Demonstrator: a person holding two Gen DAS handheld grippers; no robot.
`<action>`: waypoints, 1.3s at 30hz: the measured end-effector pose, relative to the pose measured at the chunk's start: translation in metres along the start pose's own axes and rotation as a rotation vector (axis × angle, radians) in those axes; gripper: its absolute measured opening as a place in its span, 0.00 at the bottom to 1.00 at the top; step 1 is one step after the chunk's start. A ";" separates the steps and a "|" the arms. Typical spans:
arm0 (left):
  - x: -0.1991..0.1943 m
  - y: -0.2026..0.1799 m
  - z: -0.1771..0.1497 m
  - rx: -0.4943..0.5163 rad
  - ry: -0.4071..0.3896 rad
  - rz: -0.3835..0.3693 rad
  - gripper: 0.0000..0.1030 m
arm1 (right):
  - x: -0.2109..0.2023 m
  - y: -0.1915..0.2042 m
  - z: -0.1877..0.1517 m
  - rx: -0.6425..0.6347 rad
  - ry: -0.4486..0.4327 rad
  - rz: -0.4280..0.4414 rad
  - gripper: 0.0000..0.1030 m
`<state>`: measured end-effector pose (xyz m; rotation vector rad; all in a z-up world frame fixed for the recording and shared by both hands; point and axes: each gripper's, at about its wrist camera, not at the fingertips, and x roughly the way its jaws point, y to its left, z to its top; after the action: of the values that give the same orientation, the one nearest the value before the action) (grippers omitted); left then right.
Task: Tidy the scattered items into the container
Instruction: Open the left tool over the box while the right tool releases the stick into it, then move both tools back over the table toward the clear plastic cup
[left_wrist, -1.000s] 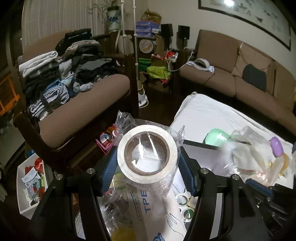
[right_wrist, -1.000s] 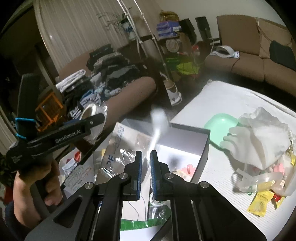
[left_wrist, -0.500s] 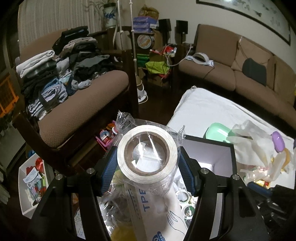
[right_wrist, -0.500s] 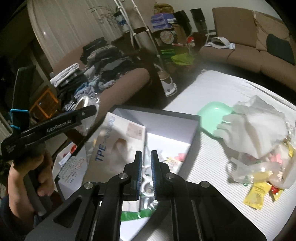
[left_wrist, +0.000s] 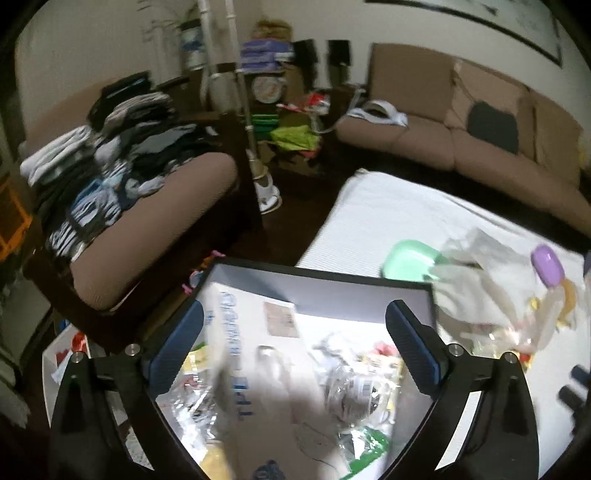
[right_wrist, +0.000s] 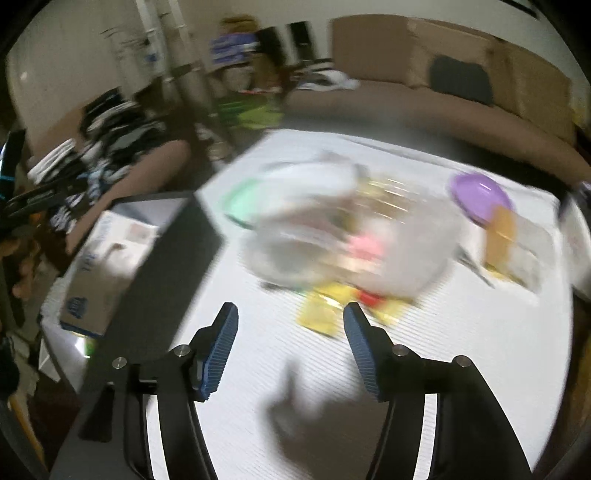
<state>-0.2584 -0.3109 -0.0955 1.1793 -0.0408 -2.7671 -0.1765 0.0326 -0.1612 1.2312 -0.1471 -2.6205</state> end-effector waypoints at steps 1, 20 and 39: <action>-0.001 -0.009 0.000 0.013 0.001 -0.013 0.97 | -0.007 -0.013 -0.004 0.015 0.000 -0.017 0.61; 0.015 -0.180 -0.040 0.068 0.175 -0.379 1.00 | -0.077 -0.152 -0.041 0.267 -0.090 -0.134 0.66; 0.055 -0.235 -0.075 -0.031 0.290 -0.512 1.00 | -0.088 -0.188 -0.047 0.269 -0.030 -0.236 0.73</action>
<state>-0.2682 -0.0837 -0.2046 1.7819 0.3839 -2.9437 -0.1190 0.2374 -0.1618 1.3688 -0.3934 -2.8969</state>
